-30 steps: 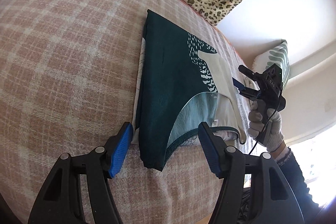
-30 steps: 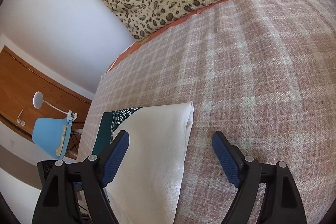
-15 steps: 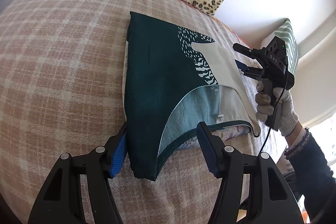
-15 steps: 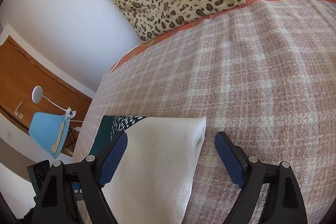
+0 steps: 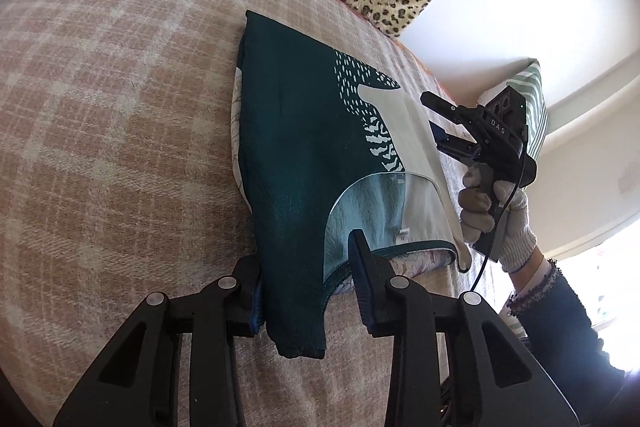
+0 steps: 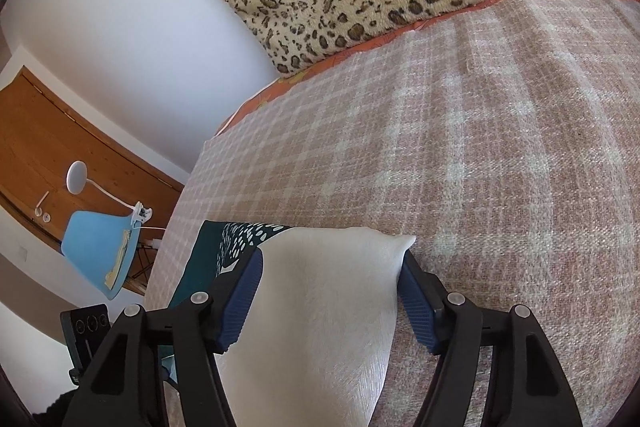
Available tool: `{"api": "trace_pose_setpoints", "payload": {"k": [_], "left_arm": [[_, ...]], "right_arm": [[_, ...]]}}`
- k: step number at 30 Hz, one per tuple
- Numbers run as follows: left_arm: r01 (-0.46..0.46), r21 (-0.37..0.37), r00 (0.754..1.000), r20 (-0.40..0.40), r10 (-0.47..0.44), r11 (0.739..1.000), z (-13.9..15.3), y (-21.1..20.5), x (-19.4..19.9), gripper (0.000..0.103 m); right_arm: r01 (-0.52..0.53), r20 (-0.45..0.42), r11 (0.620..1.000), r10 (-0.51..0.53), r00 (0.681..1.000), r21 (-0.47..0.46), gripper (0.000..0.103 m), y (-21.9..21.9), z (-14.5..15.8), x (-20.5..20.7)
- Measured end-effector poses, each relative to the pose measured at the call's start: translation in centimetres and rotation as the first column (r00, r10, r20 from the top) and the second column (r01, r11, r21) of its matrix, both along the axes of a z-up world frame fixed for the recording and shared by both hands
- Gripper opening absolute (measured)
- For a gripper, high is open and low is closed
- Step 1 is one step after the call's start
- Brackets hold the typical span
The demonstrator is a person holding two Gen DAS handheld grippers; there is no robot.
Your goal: Fold small clothes
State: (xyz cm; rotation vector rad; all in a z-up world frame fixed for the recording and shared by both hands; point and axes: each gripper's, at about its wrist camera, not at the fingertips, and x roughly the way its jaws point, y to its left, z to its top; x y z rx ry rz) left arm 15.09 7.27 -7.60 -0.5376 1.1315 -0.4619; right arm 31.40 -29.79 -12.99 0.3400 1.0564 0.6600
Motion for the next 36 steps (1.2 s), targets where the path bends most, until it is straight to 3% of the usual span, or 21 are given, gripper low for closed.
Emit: {"api": "trace_pose_setpoints", "payload": {"k": [8, 15, 17, 19, 21, 22, 26, 36], "left_arm": [[-0.038, -0.101, 0.998, -0.046, 0.034, 0.994, -0.9, 1.2, -0.2, 0.027], [-0.039, -0.126, 0.998, -0.053, 0.033, 0.991, -1.3, 0.2, 1.1, 0.027], [-0.026, -0.107, 0.999, -0.045, 0.022, 0.994, -1.1, -0.4, 1.4, 0.026], [-0.005, -0.061, 1.0, -0.028, 0.003, 0.998, -1.0, -0.5, 1.3, 0.016], [-0.008, -0.047, 1.0, -0.027, 0.007, 0.999, -1.2, -0.5, 1.2, 0.012], [-0.014, -0.046, 1.0, -0.027, 0.012, 0.999, -1.3, -0.4, 1.2, 0.009], [-0.02, -0.022, 1.0, 0.005, 0.02, 1.0, -0.7, -0.5, 0.9, 0.006], [0.004, 0.04, 0.99, 0.14, -0.009, 0.999, 2.2, -1.9, -0.1, 0.005]], "right_arm": [[-0.017, -0.033, 1.0, 0.017, 0.999, 0.015, 0.058, -0.1, -0.2, -0.1], [0.002, -0.053, 0.999, 0.001, 0.999, 0.053, 0.058, 0.0, -0.4, 0.3], [-0.002, -0.047, 0.999, 0.005, 0.999, 0.049, 0.057, 0.5, -0.3, 0.3], [-0.014, -0.073, 0.999, 0.017, 0.997, 0.048, 0.037, 1.0, -0.7, 0.5], [-0.005, -0.069, 0.999, 0.008, 0.998, 0.039, 0.034, 1.4, -1.0, 0.4], [-0.009, -0.065, 1.0, 0.011, 0.998, 0.022, 0.025, 1.6, -0.9, 0.4], [-0.022, -0.033, 0.999, 0.02, 0.999, -0.049, 0.006, 2.6, -0.3, -0.1], [-0.012, 0.086, 0.989, 0.025, 0.996, -0.144, 0.002, 3.9, 3.5, -2.0]]}}
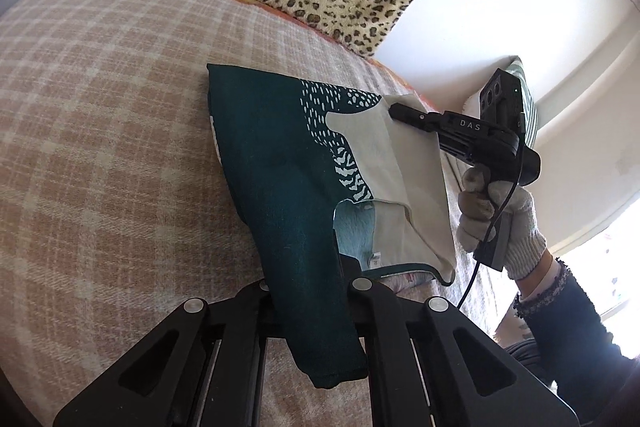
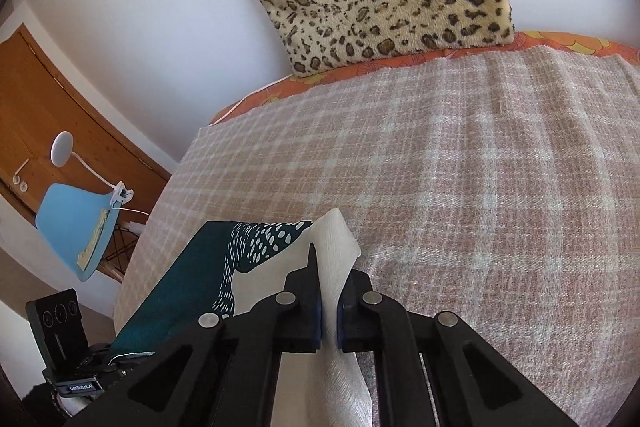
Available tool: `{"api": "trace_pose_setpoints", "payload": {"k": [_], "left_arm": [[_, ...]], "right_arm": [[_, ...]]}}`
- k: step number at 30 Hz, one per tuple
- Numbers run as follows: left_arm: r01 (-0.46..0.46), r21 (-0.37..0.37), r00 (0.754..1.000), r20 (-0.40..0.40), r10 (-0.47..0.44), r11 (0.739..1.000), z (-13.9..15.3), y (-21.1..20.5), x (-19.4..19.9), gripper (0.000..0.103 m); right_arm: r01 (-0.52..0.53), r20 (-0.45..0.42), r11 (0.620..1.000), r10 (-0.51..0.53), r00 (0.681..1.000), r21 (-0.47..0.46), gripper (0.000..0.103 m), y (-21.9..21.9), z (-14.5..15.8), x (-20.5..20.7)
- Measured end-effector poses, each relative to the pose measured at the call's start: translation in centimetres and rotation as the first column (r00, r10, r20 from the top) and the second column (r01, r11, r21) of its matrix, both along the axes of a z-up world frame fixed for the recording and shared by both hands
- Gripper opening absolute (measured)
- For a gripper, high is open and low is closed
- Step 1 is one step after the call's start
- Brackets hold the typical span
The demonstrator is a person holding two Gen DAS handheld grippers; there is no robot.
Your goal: Fold small clothes
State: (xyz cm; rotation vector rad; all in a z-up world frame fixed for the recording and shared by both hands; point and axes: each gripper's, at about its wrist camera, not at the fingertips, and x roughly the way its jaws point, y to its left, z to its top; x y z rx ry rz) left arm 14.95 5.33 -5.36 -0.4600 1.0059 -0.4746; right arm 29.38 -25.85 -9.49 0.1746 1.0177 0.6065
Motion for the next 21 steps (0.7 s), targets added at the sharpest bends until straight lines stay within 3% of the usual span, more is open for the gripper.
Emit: {"api": "trace_pose_setpoints", "payload": {"k": [10, 21], "left_arm": [[0.028, -0.012, 0.998, 0.064, -0.027, 1.0, 1.5, -1.9, -0.1, 0.004], [0.101, -0.004, 0.984, 0.145, -0.1, 0.995, 3.9, -5.8, 0.6, 0.004]], "right_arm": [[0.018, 0.086, 1.0, -0.017, 0.996, -0.012, 0.001, -0.2, 3.9, -1.8], [0.043, 0.185, 0.999, -0.039, 0.982, -0.016, 0.001, -3.5, 8.1, -4.1]]}}
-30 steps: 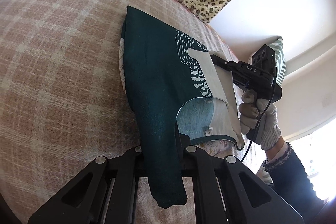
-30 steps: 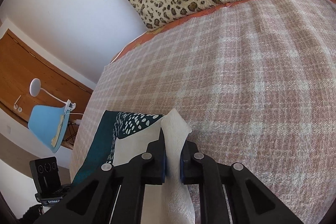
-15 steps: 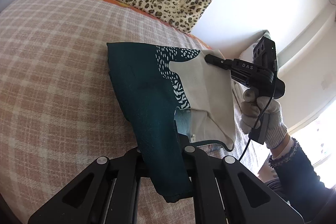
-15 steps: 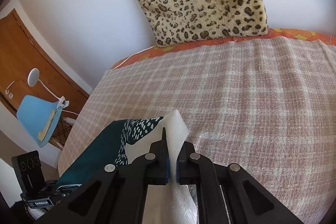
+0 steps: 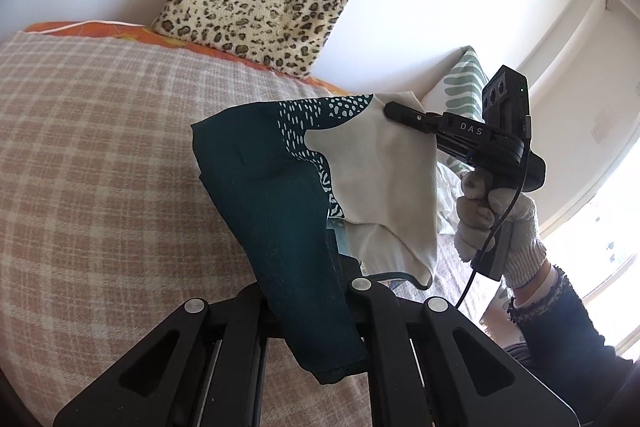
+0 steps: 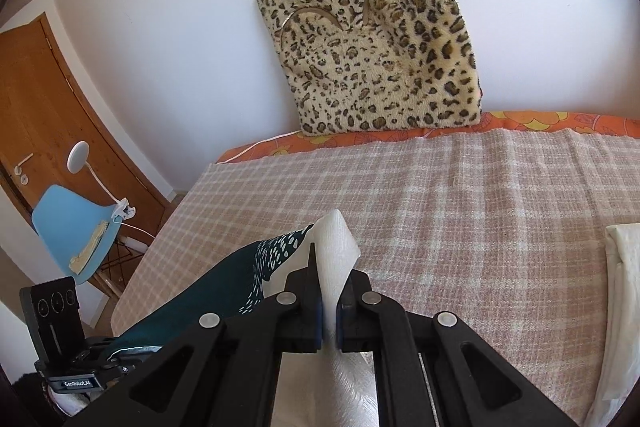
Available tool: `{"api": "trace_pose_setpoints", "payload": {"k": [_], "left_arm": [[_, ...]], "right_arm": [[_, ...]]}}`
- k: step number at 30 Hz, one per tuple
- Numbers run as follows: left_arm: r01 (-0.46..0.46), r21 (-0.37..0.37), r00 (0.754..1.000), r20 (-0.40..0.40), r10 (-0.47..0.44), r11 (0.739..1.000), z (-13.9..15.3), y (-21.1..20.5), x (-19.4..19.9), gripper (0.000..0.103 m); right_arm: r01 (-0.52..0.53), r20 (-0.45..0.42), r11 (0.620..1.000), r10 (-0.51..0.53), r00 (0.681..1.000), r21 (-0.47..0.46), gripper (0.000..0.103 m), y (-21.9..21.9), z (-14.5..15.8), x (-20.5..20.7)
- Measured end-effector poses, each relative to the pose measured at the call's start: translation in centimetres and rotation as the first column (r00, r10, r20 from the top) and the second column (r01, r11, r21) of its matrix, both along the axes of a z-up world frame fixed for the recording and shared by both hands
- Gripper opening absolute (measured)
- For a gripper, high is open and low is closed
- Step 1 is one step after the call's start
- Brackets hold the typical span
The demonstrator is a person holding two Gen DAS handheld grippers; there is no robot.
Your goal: Fold small clothes
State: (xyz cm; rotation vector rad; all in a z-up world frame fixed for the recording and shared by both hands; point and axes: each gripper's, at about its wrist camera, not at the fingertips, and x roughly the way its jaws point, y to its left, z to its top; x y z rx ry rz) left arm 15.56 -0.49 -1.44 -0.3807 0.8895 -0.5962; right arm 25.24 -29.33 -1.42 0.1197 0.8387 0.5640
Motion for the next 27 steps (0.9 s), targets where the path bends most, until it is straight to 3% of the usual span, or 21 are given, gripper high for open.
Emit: {"api": "trace_pose_setpoints", "payload": {"k": [11, 27], "left_arm": [[0.108, -0.002, 0.992, 0.066, -0.108, 0.994, 0.1, -7.8, 0.3, 0.004], [0.259, 0.013, 0.956, 0.14, -0.258, 0.966, 2.2, -21.0, 2.6, 0.004]], "right_arm": [[0.072, 0.043, 0.997, -0.072, 0.996, -0.007, 0.001, -7.2, 2.4, -0.9], [0.2, 0.133, 0.977, -0.189, 0.973, -0.074, 0.001, -19.7, 8.3, -0.2]]}}
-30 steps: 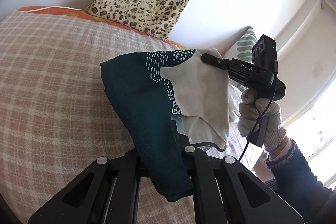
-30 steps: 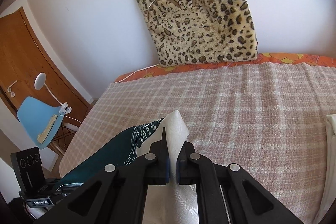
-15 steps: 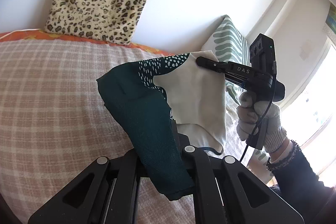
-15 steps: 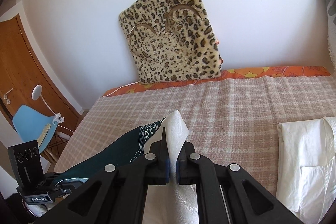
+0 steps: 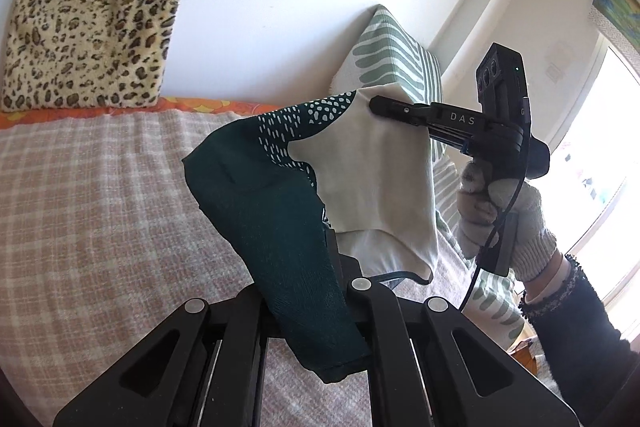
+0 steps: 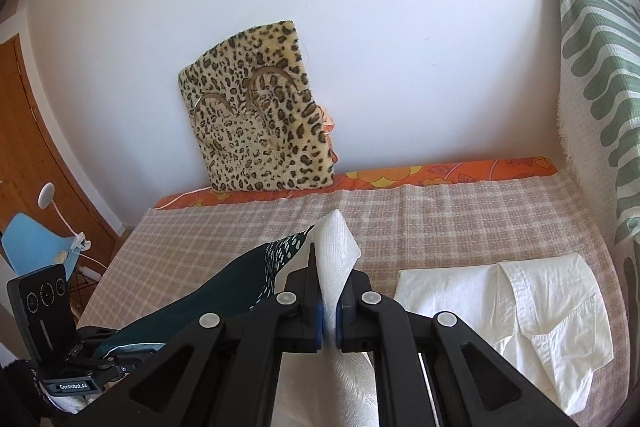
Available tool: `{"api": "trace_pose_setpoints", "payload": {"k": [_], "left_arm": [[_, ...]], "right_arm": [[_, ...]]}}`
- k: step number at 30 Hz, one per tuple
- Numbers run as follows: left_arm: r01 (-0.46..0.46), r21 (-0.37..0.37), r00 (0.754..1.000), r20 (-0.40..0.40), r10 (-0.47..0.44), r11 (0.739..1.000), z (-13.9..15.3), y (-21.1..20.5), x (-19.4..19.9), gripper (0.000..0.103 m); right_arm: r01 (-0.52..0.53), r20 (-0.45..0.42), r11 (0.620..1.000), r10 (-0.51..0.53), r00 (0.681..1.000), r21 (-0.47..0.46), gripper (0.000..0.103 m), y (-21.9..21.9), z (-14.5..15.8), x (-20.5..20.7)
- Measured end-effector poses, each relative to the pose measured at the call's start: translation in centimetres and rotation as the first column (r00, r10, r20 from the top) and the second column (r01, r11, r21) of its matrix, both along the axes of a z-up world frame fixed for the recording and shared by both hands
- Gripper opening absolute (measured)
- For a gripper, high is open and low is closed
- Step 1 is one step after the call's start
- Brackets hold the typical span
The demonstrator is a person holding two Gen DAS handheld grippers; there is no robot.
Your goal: Fold small clothes
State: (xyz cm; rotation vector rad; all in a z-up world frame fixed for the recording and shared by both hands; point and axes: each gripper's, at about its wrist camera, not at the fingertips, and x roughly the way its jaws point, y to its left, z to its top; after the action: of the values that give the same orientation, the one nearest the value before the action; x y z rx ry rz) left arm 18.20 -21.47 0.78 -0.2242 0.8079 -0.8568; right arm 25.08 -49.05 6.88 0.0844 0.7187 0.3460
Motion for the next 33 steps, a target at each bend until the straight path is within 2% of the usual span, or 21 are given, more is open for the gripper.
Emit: {"api": "trace_pose_setpoints", "payload": {"k": [8, 14, 21, 27, 29, 30, 31, 33], "left_arm": [[0.065, 0.001, 0.997, 0.048, -0.065, 0.998, 0.2, -7.6, 1.0, 0.004], [0.116, 0.014, 0.992, 0.05, -0.116, 0.993, -1.5, -13.2, 1.6, 0.004], [0.164, 0.061, 0.986, 0.02, -0.165, 0.985, -5.0, -17.6, 1.6, 0.004], [0.224, 0.173, 0.975, -0.049, -0.219, 0.959, -8.2, -19.7, 0.7, 0.004], [0.235, 0.208, 0.972, -0.063, -0.227, 0.949, -8.8, -19.6, 0.4, 0.008], [0.234, 0.219, 0.972, -0.06, -0.226, 0.947, -8.9, -19.4, 0.1, 0.01], [0.23, 0.231, 0.973, -0.056, -0.223, 0.945, -8.7, -18.9, -0.1, 0.013], [0.229, 0.236, 0.973, -0.051, -0.224, 0.944, -8.1, -17.8, -0.5, 0.013]], "right_arm": [[0.063, 0.032, 0.996, -0.061, 0.998, -0.064, 0.001, -6.2, 2.4, 1.4], [0.09, 0.034, 0.986, -0.086, 0.996, -0.137, 0.001, -10.2, 3.3, 3.6], [0.078, -0.011, 0.968, -0.083, 0.996, -0.237, 0.001, -13.2, 0.3, 6.3], [0.095, -0.067, 0.964, -0.115, 0.991, -0.25, 0.003, -15.4, -3.9, 9.2], [0.111, -0.091, 0.963, -0.137, 0.986, -0.245, 0.013, -16.1, -5.0, 9.9], [0.131, -0.098, 0.962, -0.158, 0.982, -0.241, 0.032, -16.5, -5.4, 10.1], [0.15, -0.104, 0.964, -0.177, 0.979, -0.22, 0.037, -17.2, -5.5, 10.1], [0.191, -0.112, 0.971, -0.208, 0.972, -0.142, 0.037, -19.0, -5.4, 9.5]]}}
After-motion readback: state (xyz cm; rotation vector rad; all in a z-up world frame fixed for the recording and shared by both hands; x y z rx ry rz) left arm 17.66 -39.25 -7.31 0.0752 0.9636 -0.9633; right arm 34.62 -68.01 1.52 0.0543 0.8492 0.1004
